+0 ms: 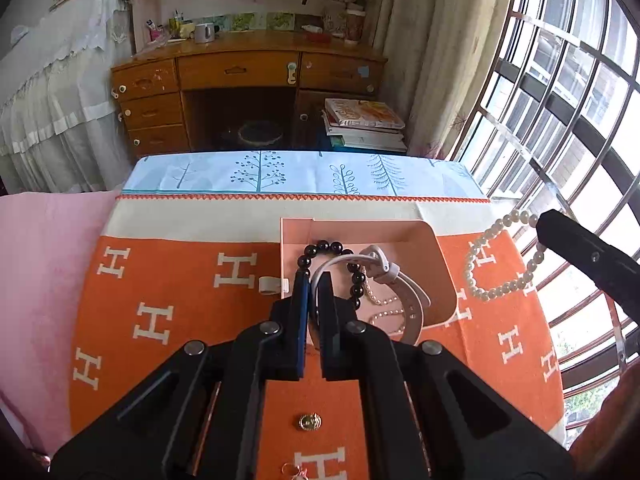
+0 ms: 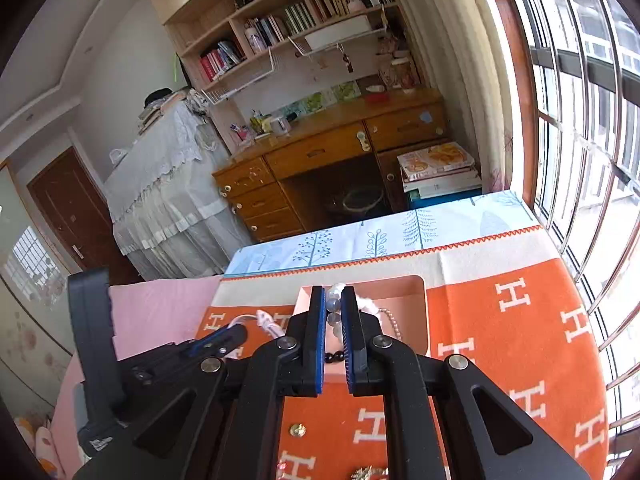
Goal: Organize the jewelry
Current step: 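Lower watch into pink tray with left tool while right tool releases pearl bracelet, then withdraw both tools from the tray toward the red bracelet and hair comb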
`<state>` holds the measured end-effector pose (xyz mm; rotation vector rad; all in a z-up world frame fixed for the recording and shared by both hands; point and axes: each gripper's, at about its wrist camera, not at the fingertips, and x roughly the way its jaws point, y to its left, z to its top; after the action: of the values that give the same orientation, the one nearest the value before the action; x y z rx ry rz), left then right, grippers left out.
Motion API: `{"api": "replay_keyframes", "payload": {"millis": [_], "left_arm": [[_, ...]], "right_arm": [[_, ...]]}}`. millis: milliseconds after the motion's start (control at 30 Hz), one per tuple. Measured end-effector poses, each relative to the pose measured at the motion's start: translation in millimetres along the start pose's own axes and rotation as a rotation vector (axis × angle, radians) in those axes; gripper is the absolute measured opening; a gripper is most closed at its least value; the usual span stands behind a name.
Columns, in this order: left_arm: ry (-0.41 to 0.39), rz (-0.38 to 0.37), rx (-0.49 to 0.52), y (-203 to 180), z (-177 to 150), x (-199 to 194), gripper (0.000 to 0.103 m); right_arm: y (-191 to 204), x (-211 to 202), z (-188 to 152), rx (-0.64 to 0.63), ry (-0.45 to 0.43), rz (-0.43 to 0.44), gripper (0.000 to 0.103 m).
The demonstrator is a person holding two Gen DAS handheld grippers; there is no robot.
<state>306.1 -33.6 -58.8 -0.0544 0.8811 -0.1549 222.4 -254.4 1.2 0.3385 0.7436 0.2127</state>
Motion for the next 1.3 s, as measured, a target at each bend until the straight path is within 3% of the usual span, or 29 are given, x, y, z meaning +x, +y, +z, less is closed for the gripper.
{"api": "replay_keyframes", "payload": {"millis": [167,267,367,433,500,533,633,800,1133,1300], "left_arm": [[0.074,0.009,-0.029,-8.0,-0.3,58.3,0.003],[0.115,0.014,-0.046,-5.9,-7.8,78.1,0.008],[0.115,-0.001,-0.044,-1.8,-12.4,83.4,0.021],[0.095,-0.008,-0.043,0.5,-12.9,79.6,0.045],[0.073,-0.029,-0.056,5.2,-12.7,70.3,0.059],[0.063,-0.043,-0.064,6.8,-11.8,65.6,0.061],[0.046,-0.042,-0.064,8.2,-11.1,49.8,0.061],[0.033,-0.048,-0.058,8.5,-20.2,24.0,0.061],[-0.028,-0.054,-0.029,0.0,-58.9,-37.2,0.061],[-0.056,-0.075,-0.041,-1.8,-77.7,-68.3,0.061]], "right_arm": [[-15.6,53.9,4.8,0.002,0.07,-0.033,0.007],[-25.9,88.9,0.4,0.0,0.114,-0.043,0.007],[-33.9,115.2,-8.9,-0.007,0.153,-0.056,0.007],[-38.4,126.6,-14.4,-0.009,0.176,-0.075,0.009],[-42.4,131.9,-19.9,-0.002,0.191,-0.06,0.013],[-43.0,132.6,-21.7,0.002,0.189,-0.057,0.018],[-41.7,125.8,-25.9,-0.009,0.165,-0.063,0.028],[-28.0,97.3,-33.8,-0.013,0.12,-0.044,0.037],[-2.8,20.5,-68.1,-0.054,0.062,-0.022,0.04],[14.0,-19.0,-91.0,-0.091,0.029,-0.015,0.051]]}}
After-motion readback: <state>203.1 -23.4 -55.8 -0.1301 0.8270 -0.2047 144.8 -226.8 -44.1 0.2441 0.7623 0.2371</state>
